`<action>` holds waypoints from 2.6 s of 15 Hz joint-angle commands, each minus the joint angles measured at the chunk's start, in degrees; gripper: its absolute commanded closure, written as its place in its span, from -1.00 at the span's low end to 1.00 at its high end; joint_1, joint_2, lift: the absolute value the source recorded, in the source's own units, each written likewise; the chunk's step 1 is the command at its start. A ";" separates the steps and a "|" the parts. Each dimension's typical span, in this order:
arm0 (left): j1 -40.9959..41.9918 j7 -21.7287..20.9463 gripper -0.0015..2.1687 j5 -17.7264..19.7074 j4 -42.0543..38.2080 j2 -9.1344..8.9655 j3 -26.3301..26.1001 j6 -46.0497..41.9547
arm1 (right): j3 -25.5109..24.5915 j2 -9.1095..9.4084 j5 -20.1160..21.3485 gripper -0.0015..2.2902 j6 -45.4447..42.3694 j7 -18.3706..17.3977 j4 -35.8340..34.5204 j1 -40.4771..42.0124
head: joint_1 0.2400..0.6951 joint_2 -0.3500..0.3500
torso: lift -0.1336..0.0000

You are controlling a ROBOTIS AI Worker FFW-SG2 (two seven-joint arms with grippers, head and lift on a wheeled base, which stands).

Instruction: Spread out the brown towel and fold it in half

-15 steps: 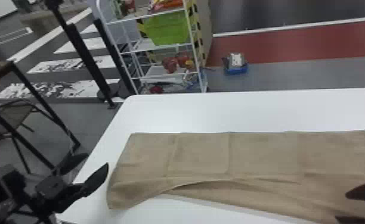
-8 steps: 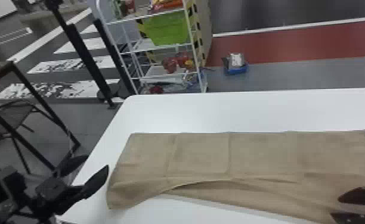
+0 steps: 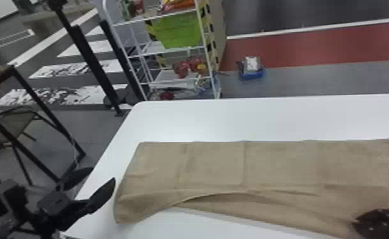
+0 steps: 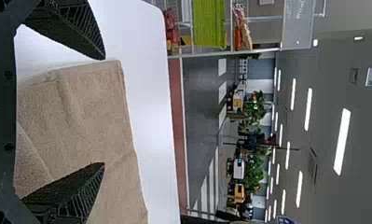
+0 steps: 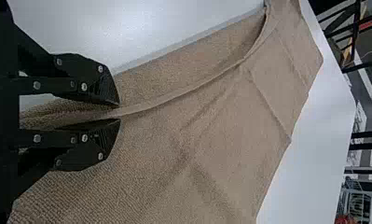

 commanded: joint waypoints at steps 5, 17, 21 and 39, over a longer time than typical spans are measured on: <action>0.00 0.00 -0.93 0.00 0.09 0.22 0.79 -0.34 | -4.65 -2.33 -4.50 -0.08 -13.10 1.07 -8.67 8.25 | 1.00 1.00 | -1.00; 0.00 0.53 -0.93 -0.44 0.89 0.39 0.35 -0.34 | -9.30 -6.99 -3.27 -0.98 -16.27 1.07 -13.95 17.92 | 1.00 1.00 | -1.00; 1.50 -1.32 -0.93 -1.67 -1.31 -0.13 -1.85 -0.17 | -22.14 -0.22 -23.39 -0.96 -4.49 1.07 -15.79 14.84 | 1.00 1.00 | -1.00; 4.05 -6.86 -0.92 -33.13 -1.49 2.85 -11.51 -4.56 | -16.16 1.80 -12.41 -0.96 -2.03 -14.41 7.50 -7.57 | 1.00 0.63 | -1.00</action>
